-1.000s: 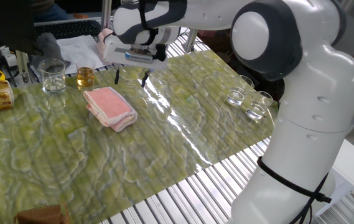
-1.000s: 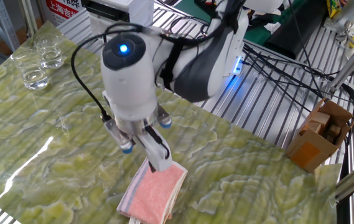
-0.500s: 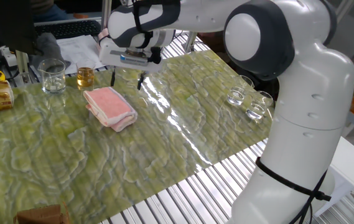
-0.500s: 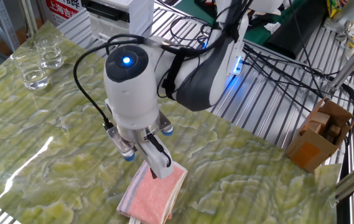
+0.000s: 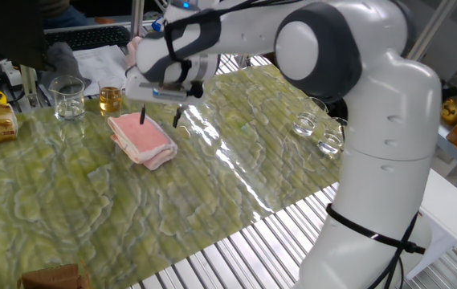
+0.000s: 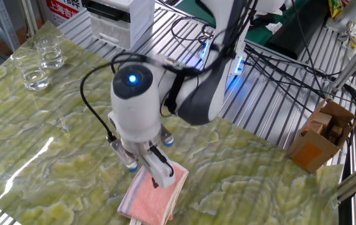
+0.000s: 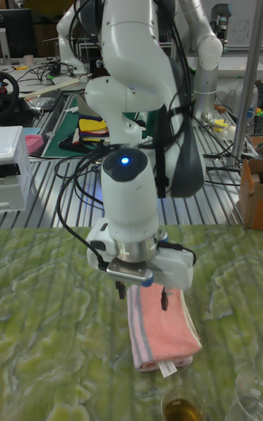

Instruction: Clean the table with a cloth

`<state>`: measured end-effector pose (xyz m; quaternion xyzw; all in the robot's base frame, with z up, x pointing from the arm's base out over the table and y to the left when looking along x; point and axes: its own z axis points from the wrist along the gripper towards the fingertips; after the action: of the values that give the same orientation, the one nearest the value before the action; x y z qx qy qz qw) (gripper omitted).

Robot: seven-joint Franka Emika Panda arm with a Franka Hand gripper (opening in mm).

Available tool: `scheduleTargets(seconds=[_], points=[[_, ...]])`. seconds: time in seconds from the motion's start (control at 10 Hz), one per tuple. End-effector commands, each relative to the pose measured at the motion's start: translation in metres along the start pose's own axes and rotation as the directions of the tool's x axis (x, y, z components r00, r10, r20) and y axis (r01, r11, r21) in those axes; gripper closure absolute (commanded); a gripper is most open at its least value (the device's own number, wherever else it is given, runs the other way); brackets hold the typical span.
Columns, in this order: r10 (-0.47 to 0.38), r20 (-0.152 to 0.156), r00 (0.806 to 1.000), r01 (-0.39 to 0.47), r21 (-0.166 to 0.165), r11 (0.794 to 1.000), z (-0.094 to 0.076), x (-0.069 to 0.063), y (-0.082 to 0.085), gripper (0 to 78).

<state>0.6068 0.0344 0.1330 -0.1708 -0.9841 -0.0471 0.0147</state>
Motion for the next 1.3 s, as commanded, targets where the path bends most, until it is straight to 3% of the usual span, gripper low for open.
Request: scheduleTargets(seconds=[0.1, 0.4, 0.5, 0.7, 1.2, 1.3], points=[[-0.044, 0.045, 0.998, 0.045, -0.017, 0.999, 0.031, -0.003, 0.0, 0.1], [-0.047, 0.066, 0.997, 0.049, -0.035, 0.998, 0.044, -0.005, 0.004, 0.1], [-0.028, 0.075, 0.997, 0.033, -0.058, 0.998, 0.052, -0.005, 0.007, 0.1], [-0.007, 0.065, 0.998, 0.012, -0.074, 0.997, 0.055, -0.004, 0.01, 0.1], [0.04, 0.065, 0.997, -0.036, -0.06, 0.998, 0.056, -0.002, 0.013, 0.1], [0.039, 0.068, 0.997, -0.035, -0.049, 0.998, 0.056, -0.002, 0.013, 76.3]])
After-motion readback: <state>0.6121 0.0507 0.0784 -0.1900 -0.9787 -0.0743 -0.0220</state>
